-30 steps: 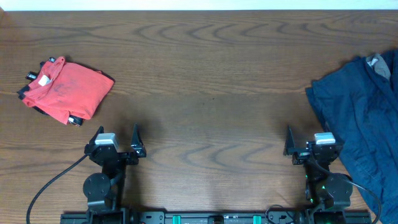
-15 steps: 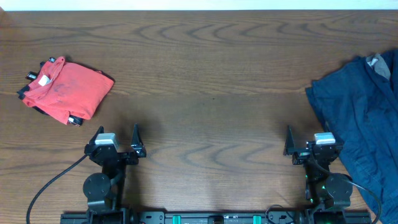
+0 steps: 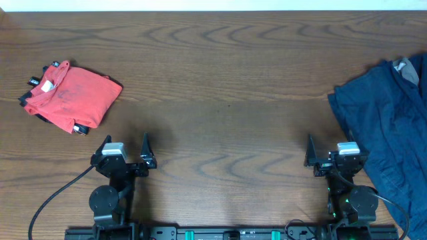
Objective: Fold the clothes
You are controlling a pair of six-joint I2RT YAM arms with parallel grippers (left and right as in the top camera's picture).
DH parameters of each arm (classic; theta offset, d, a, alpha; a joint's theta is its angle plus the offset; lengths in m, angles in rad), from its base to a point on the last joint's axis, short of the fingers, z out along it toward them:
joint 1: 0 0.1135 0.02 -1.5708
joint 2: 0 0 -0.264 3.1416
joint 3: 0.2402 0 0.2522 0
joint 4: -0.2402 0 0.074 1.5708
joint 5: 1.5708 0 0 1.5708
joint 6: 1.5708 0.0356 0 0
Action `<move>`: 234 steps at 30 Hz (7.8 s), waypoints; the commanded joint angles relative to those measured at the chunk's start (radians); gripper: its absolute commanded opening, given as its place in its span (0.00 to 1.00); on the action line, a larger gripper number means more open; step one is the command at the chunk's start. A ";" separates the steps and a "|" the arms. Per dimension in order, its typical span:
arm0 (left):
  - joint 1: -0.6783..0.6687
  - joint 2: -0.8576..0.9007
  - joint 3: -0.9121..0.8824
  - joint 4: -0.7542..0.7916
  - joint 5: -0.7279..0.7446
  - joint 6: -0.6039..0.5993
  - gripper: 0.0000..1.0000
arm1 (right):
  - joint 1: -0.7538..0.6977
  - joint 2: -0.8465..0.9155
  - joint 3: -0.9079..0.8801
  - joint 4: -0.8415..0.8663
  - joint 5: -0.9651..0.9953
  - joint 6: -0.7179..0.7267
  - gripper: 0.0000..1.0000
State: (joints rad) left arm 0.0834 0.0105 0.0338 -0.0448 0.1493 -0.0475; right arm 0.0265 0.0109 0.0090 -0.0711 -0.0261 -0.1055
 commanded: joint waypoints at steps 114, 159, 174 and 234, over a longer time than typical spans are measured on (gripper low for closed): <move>-0.002 0.859 0.702 -0.540 0.026 -0.066 0.98 | 0.294 1.659 1.311 0.103 -0.269 0.238 0.11; -0.002 0.932 0.702 -0.523 0.026 -0.158 0.98 | 0.289 1.683 1.010 -0.284 -0.700 0.048 0.01; -0.002 0.932 0.702 -0.535 0.026 -0.158 0.98 | 0.286 1.683 1.108 -0.321 -0.153 0.435 0.66; 0.111 1.592 1.236 -0.078 0.233 -0.367 0.55 | 0.193 1.535 1.109 -0.729 0.172 0.487 0.80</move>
State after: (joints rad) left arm 0.1612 1.6112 1.2049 -0.0963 0.4061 -0.4206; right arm 0.2413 1.5620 1.1164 -0.8005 0.1318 0.3641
